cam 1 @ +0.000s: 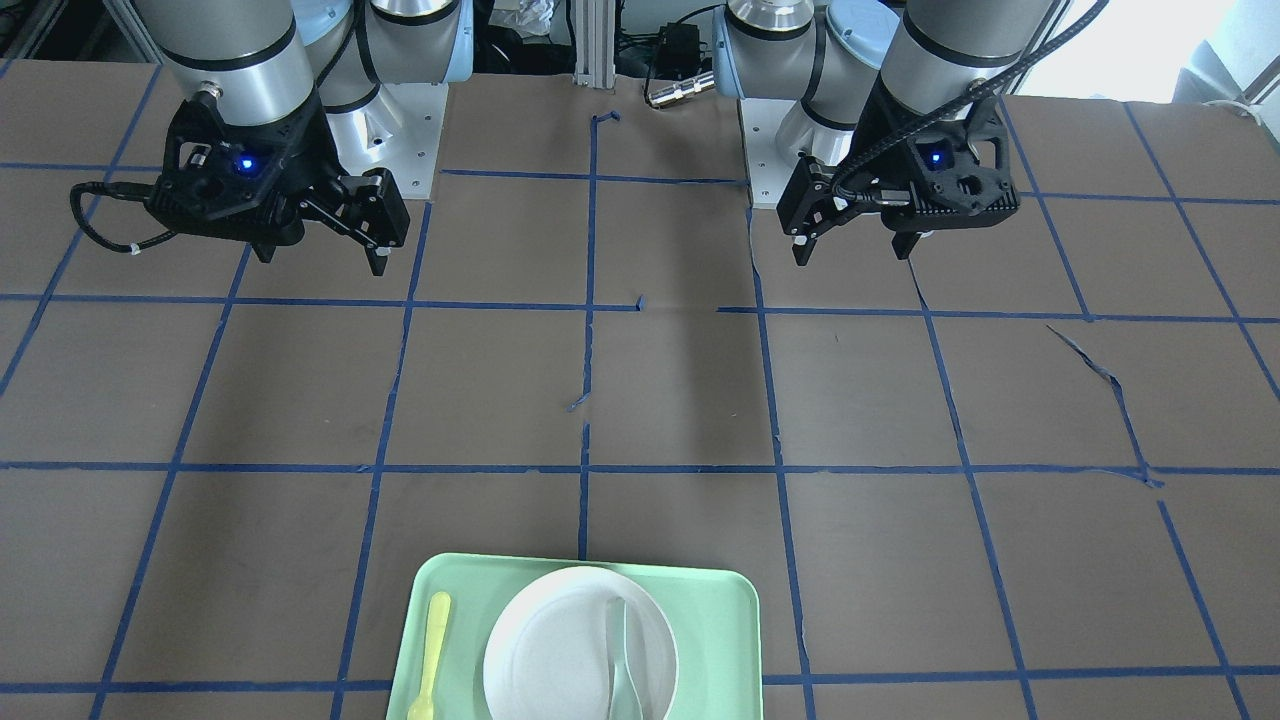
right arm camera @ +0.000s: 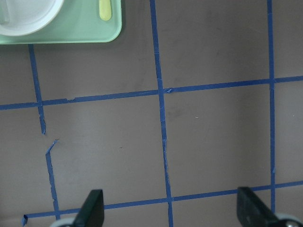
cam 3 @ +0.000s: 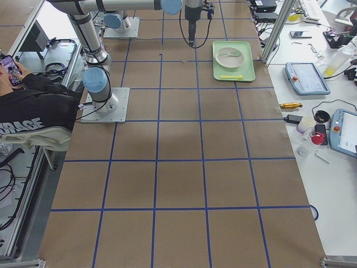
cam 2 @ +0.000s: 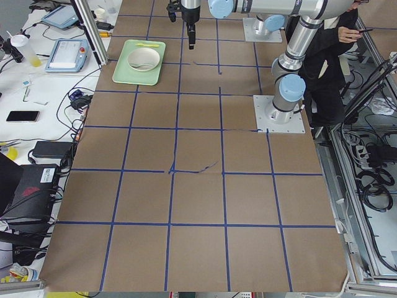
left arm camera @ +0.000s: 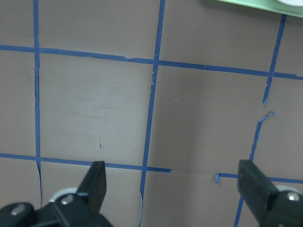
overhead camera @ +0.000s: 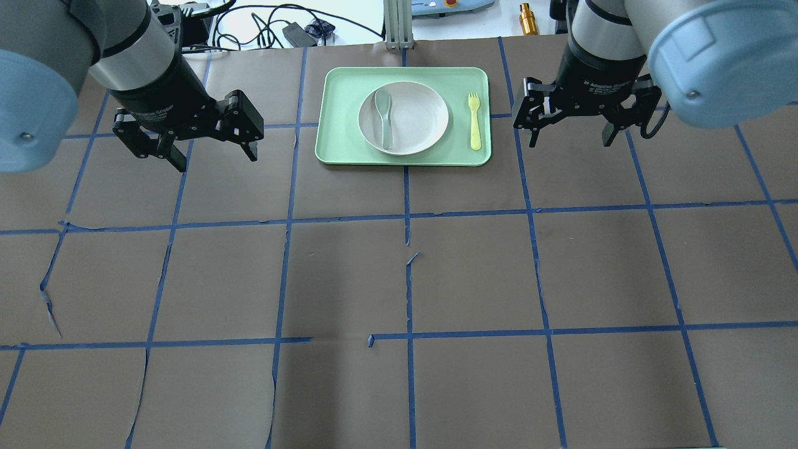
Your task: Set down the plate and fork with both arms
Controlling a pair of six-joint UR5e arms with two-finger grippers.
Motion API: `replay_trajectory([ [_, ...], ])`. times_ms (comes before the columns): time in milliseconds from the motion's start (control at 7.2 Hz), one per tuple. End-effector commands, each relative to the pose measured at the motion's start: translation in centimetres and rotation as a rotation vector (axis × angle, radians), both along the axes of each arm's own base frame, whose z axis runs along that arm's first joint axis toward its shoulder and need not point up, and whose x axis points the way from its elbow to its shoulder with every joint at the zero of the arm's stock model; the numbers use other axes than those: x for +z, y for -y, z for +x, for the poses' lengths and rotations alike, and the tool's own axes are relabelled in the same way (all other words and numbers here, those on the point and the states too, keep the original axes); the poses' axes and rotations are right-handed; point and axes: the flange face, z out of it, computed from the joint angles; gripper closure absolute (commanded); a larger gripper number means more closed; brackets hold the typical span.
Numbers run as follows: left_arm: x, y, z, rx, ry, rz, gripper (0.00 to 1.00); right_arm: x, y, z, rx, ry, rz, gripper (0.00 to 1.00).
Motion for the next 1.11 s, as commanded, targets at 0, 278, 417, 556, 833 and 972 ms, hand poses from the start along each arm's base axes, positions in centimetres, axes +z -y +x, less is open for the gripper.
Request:
replay_trajectory([
  [0,-0.11,0.07,0.00,0.000,0.000,0.002,0.00,0.35,-0.02,0.07,-0.029,0.005,-0.008,0.00],
  [278,-0.18,0.12,0.01,0.000,0.001,0.004,0.00,0.53,-0.18,0.28,-0.037,0.006,-0.014,0.00],
  [417,-0.18,0.12,0.01,0.000,0.001,0.004,0.00,0.45,-0.13,0.29,-0.036,0.005,-0.012,0.00],
  [556,-0.33,0.09,0.00,0.000,0.000,0.007,0.00,0.53,0.10,0.48,-0.034,0.008,-0.021,0.00],
  [833,-0.26,0.11,0.01,0.000,0.001,0.005,0.00,0.31,-0.09,0.69,-0.028,0.007,-0.017,0.00],
  [972,-0.26,0.11,0.00,0.000,0.000,0.005,0.00,0.31,-0.07,0.62,-0.030,0.007,-0.017,0.00],
])
